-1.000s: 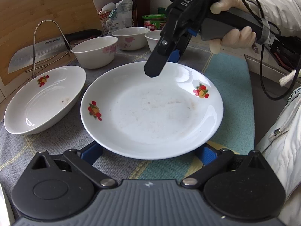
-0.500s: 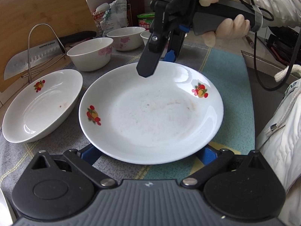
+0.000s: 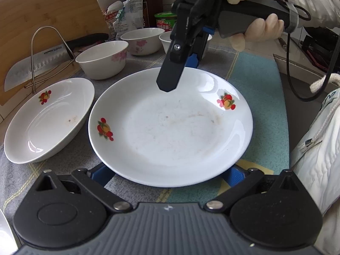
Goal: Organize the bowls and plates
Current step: 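Close the right gripper on the plate rim and lift it, then carry the plate with the right gripper over the residue plate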
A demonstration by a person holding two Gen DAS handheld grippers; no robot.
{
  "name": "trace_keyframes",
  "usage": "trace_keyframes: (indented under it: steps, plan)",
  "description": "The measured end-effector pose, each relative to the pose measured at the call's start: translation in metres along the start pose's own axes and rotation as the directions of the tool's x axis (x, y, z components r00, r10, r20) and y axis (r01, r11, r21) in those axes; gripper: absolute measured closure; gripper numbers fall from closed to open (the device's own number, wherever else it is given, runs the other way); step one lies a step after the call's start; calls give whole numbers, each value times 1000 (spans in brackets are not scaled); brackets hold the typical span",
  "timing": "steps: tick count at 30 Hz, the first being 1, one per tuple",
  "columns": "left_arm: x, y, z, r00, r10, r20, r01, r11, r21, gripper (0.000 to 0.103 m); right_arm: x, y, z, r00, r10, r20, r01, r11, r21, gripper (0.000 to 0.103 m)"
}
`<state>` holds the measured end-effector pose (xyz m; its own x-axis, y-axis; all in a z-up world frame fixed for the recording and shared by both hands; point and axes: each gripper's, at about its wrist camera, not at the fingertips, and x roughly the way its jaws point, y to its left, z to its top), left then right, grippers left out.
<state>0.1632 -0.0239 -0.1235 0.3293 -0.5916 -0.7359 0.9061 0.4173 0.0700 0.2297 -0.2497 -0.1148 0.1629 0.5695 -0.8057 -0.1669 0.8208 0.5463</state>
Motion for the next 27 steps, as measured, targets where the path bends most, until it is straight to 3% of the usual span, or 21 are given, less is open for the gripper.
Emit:
trace_keyframes:
  steps: [12, 27]
  plan:
    - [-17, 4, -4, 1000, -3, 3, 3, 1000, -14, 1, -5, 13, -1, 1000, 0, 13, 0, 1000, -15, 0]
    - [-63, 24, -25, 1000, 24, 2, -24, 999, -23, 1, 3, 66, 0, 999, 7, 39, -5, 998, -56, 0]
